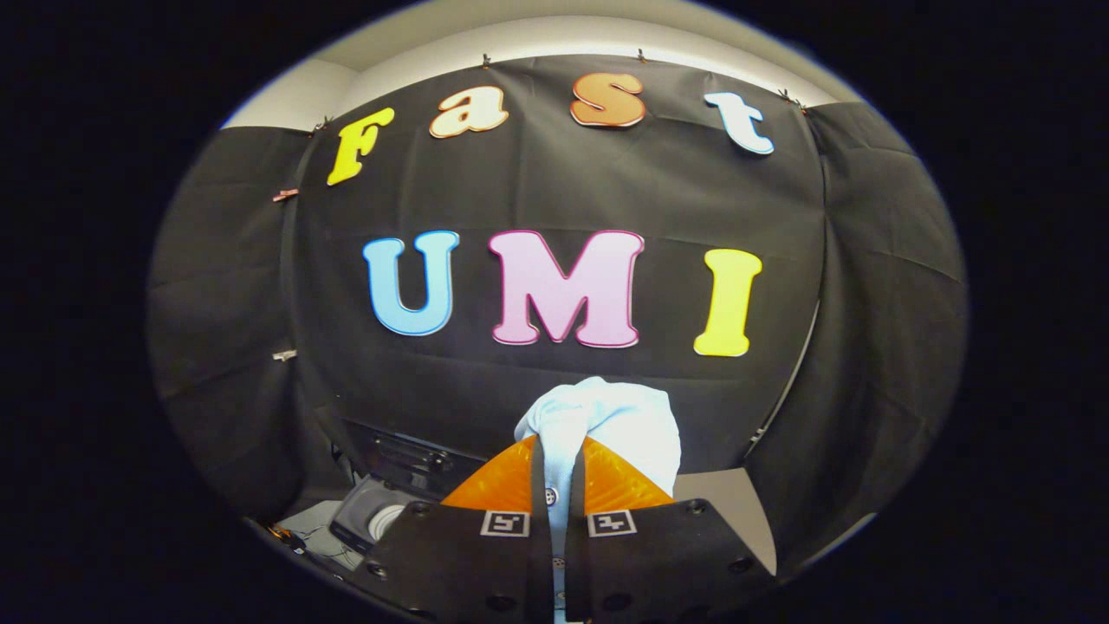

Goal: Put the clothes into the washing machine and then close the washing machine lid.

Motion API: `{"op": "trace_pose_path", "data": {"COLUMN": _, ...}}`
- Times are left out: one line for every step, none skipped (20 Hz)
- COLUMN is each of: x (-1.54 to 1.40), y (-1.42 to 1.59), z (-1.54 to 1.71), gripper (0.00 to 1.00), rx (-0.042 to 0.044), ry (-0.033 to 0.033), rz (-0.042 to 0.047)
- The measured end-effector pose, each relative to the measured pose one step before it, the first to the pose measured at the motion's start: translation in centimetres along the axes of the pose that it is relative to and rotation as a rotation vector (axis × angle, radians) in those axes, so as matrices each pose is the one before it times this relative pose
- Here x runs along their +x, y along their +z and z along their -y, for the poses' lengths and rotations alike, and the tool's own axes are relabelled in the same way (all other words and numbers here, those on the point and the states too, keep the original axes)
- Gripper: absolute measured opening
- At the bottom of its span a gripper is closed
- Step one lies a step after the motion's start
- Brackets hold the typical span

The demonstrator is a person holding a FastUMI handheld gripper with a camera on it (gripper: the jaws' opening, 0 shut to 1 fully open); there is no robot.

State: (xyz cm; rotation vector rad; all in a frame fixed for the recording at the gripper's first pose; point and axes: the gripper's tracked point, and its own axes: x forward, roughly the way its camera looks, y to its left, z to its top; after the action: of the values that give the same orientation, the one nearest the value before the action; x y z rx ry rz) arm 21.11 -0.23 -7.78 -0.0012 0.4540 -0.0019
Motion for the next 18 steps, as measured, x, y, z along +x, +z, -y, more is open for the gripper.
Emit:
{"op": "trace_pose_path", "data": {"x": 0.129, "y": 0.185, "z": -1.456, "gripper": 0.10, "rx": -0.00650, "ry": 0.02019, "rz": 0.00304}}
{"op": "trace_pose_path", "data": {"x": 0.185, "y": 0.030, "z": -1.524, "gripper": 0.10, "rx": -0.00659, "ry": 0.02119, "rz": 0.00126}}
{"op": "trace_pose_path", "data": {"x": 0.369, "y": 0.043, "z": -1.739, "gripper": 0.10, "rx": -0.00974, "ry": 0.02380, "rz": -0.00187}}
{"op": "trace_pose_path", "data": {"x": 0.286, "y": -0.005, "z": -1.457, "gripper": 0.10, "rx": -0.00578, "ry": 0.02123, "rz": 0.00001}}
{"op": "trace_pose_path", "data": {"x": 0.355, "y": -0.026, "z": -1.420, "gripper": 0.10, "rx": -0.00511, "ry": 0.02062, "rz": 0.00146}}
{"op": "trace_pose_path", "data": {"x": 0.430, "y": -0.177, "z": -1.428, "gripper": 0.10, "rx": -0.00555, "ry": 0.02070, "rz": -0.00114}}
{"op": "trace_pose_path", "data": {"x": 0.541, "y": -0.156, "z": -1.306, "gripper": 0.10, "rx": -0.00460, "ry": 0.01945, "rz": -0.00178}}
{"op": "trace_pose_path", "data": {"x": 0.639, "y": -0.357, "z": -1.177, "gripper": 0.10, "rx": -0.00546, "ry": 0.01362, "rz": -0.00771}}
{"op": "trace_pose_path", "data": {"x": 0.564, "y": -0.470, "z": -1.219, "gripper": 0.10, "rx": -0.00613, "ry": 0.01515, "rz": -0.01363}}
{"op": "trace_pose_path", "data": {"x": 0.577, "y": -0.423, "z": -1.261, "gripper": 0.10, "rx": -0.00520, "ry": 0.01639, "rz": -0.01407}}
{"op": "trace_pose_path", "data": {"x": 0.732, "y": -0.323, "z": -0.992, "gripper": 0.10, "rx": 0.00025, "ry": 0.01533, "rz": -0.00911}}
{"op": "trace_pose_path", "data": {"x": 0.503, "y": -0.200, "z": -1.072, "gripper": 0.10, "rx": 0.00660, "ry": 0.01667, "rz": -0.00165}}
{"op": "trace_pose_path", "data": {"x": 0.742, "y": -0.322, "z": -0.862, "gripper": 0.10, "rx": 0.00448, "ry": 0.01630, "rz": -0.00424}}
{"op": "trace_pose_path", "data": {"x": 0.713, "y": -0.390, "z": -0.863, "gripper": 0.10, "rx": 0.00167, "ry": 0.01372, "rz": -0.00570}}
{"op": "trace_pose_path", "data": {"x": 0.606, "y": -0.459, "z": -0.866, "gripper": 0.10, "rx": -0.00248, "ry": 0.01137, "rz": -0.00768}}
{"op": "trace_pose_path", "data": {"x": 0.759, "y": -0.609, "z": -0.777, "gripper": 0.10, "rx": -0.00641, "ry": 0.00922, "rz": -0.01141}}
{"op": "trace_pose_path", "data": {"x": 0.695, "y": -0.687, "z": -0.495, "gripper": 0.10, "rx": -0.00303, "ry": 0.00522, "rz": -0.01131}}
{"op": "trace_pose_path", "data": {"x": 0.762, "y": -0.708, "z": -0.602, "gripper": 0.10, "rx": -0.00153, "ry": 0.00657, "rz": -0.01367}}
